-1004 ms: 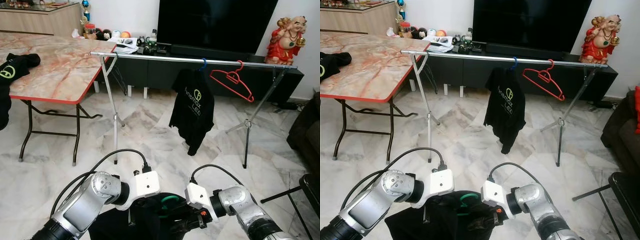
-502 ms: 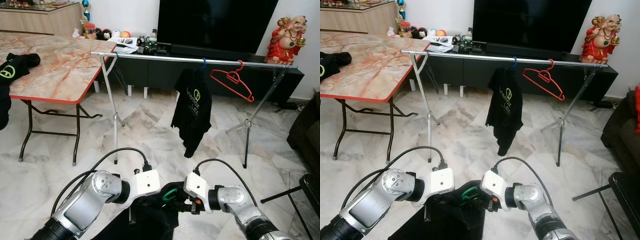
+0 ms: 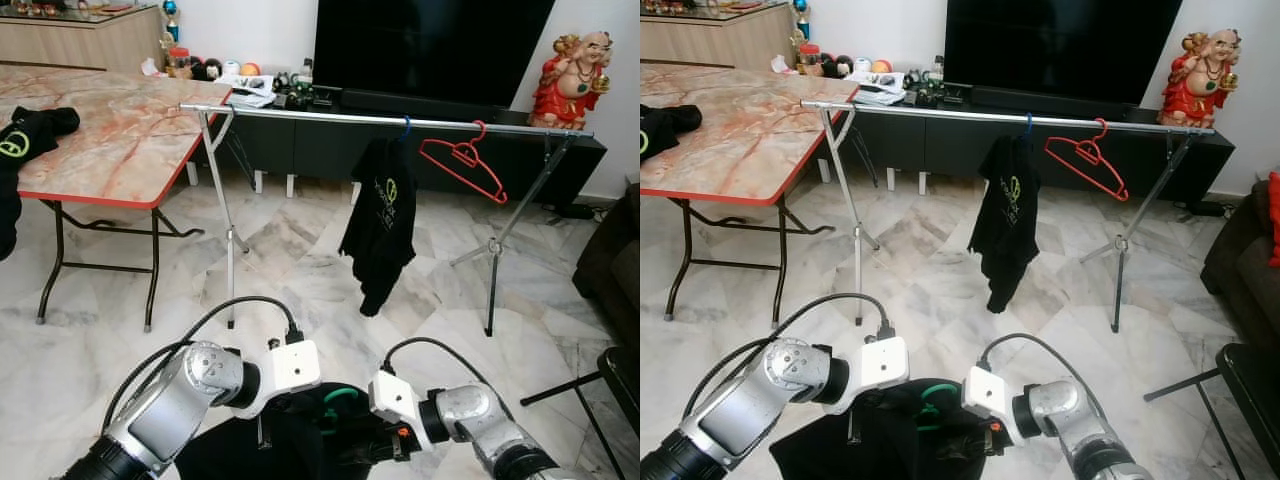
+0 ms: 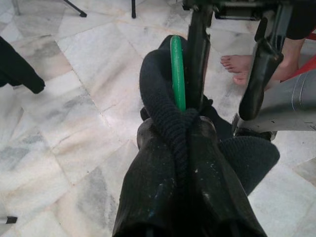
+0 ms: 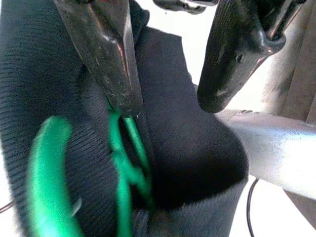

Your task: Hang hanger

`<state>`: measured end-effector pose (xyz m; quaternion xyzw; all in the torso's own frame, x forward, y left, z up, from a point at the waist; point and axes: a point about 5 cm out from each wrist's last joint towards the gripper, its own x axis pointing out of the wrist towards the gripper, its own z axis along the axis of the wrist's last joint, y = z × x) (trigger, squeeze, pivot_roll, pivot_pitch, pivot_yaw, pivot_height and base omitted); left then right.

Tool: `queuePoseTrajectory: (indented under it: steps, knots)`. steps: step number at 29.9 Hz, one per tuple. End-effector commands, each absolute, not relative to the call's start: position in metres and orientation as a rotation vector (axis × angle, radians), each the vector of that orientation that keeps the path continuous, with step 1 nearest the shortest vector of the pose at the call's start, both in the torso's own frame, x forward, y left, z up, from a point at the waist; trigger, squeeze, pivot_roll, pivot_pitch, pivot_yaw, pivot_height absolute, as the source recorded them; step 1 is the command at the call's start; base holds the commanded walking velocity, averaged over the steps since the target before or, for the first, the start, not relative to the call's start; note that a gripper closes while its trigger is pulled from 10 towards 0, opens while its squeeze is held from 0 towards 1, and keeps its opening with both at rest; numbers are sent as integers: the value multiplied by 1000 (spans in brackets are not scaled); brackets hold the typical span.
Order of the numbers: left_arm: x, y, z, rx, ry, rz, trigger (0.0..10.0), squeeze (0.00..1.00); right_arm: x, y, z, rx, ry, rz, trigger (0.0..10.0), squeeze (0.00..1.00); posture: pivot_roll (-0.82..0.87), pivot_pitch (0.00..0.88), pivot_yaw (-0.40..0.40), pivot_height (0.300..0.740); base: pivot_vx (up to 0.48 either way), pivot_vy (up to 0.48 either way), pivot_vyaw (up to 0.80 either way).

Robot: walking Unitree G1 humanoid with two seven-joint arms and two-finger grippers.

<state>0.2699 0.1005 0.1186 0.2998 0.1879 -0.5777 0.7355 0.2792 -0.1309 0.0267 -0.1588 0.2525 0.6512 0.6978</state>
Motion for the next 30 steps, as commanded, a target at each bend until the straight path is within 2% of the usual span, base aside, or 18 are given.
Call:
queuePoseTrajectory:
  steps: [1, 2, 6, 10, 12, 20, 30]
  knots:
    - [272, 98, 123, 674, 397, -1273, 10000, 0, 278, -131, 23, -367, 567, 1421, 10000, 0, 157, 0, -109, 740, 0, 0, 0]
    - [272, 98, 123, 673, 396, -1272, 10000, 0, 281, -130, 22, -386, 543, 1351, 10000, 0, 159, 0, -110, 740, 0, 0, 0]
    - [272, 97, 123, 672, 395, -1272, 10000, 0, 285, -130, 22, -401, 527, 1279, 10000, 0, 159, 0, -112, 740, 0, 0, 0]
    - [272, 98, 123, 669, 394, -1268, 10000, 0, 297, -139, 23, -478, 509, 1090, 10000, 0, 160, 0, -112, 740, 0, 0, 0]
    - [272, 98, 123, 668, 394, -1267, 10000, 0, 297, -142, 22, -489, 516, 1074, 10000, 0, 160, 0, -112, 740, 0, 0, 0]
    - [272, 99, 122, 655, 399, -1270, 10000, 0, 292, -165, 27, -420, 526, 1125, 10000, 0, 149, 0, -107, 740, 0, 0, 0]
    - [276, 108, 116, 686, 439, -1253, 10000, 0, 301, -188, 68, -401, 488, 1353, 10000, 0, 135, 0, -100, 740, 0, 0, 0]
